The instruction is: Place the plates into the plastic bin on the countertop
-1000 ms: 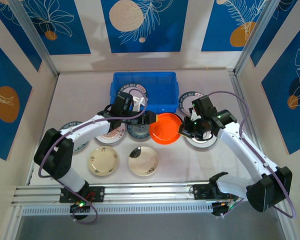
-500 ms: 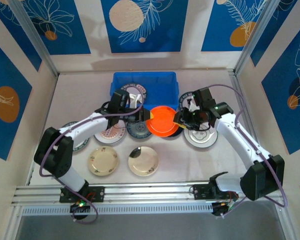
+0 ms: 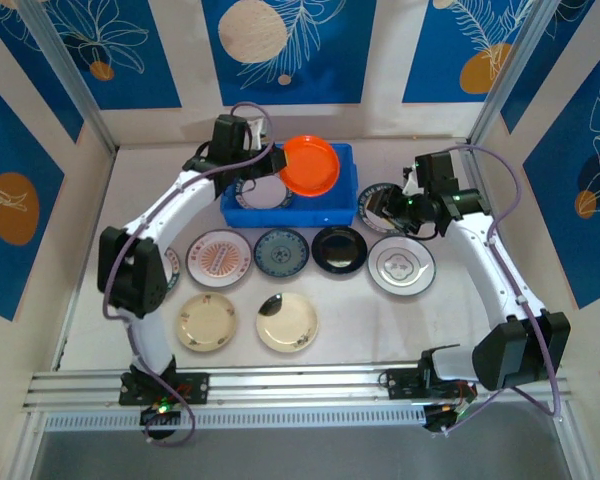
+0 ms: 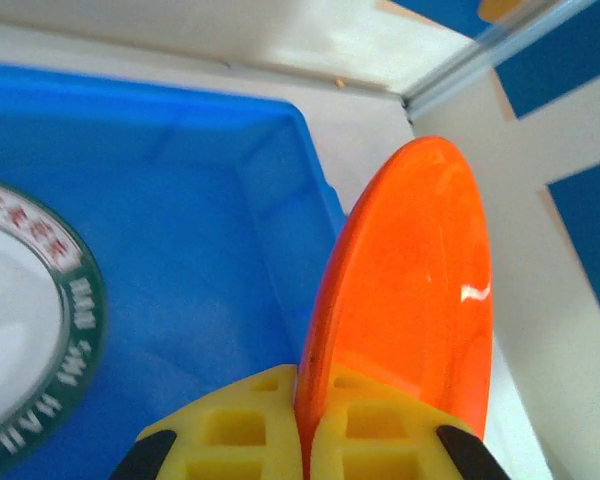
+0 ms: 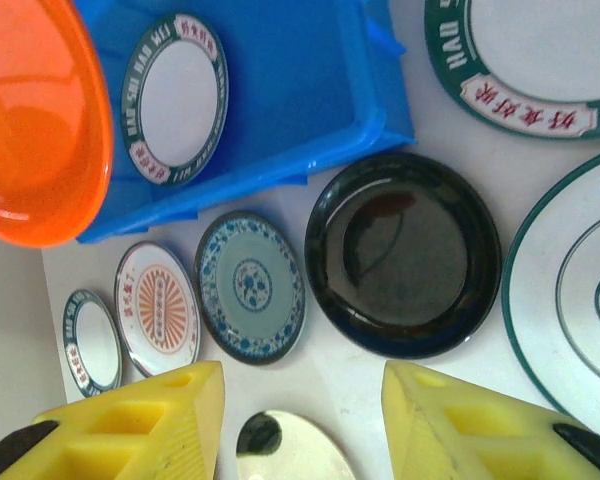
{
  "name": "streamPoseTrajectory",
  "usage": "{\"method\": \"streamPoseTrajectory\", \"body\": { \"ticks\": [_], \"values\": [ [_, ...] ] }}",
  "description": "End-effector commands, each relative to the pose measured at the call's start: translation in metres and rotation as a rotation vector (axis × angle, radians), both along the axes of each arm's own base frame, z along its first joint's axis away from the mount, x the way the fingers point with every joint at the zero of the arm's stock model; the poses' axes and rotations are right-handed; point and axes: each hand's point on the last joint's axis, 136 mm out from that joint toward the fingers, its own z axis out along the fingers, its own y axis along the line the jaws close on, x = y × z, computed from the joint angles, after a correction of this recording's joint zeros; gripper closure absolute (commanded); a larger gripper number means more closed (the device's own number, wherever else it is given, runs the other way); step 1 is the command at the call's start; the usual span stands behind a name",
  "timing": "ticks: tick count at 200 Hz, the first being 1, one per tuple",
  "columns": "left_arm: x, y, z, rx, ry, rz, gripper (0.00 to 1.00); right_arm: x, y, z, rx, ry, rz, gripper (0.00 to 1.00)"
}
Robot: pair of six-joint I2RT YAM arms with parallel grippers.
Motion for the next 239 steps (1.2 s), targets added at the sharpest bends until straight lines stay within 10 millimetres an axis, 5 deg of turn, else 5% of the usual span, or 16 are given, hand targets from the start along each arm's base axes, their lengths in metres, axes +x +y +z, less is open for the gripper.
{"method": "streamPoseTrajectory", "body": {
  "ticks": [1, 49, 102, 168, 239],
  "values": [
    [0.026, 0.007, -0.026, 0.09, 0.036, 0.057, 1.0, 0.008, -0.002, -0.006, -0.002, -0.003, 0.009, 0.54],
    [0.069, -0.013, -0.077, 0.076, 0.101, 0.079, 1.0, 0.014, -0.004, -0.022, -0.002, 0.032, 0.003, 0.54],
    [0.086, -0.028, -0.127, 0.03, 0.185, 0.098, 1.0, 0.013, -0.003, -0.041, 0.005, 0.072, 0.002, 0.54],
    [0.088, -0.044, -0.142, 0.027, 0.208, 0.083, 1.0, 0.013, -0.001, -0.062, 0.015, 0.113, 0.01, 0.55],
    [0.091, -0.054, -0.154, 0.06, 0.23, 0.08, 1.0, 0.013, -0.001, -0.059, 0.013, 0.107, 0.015, 0.54]
  ]
}}
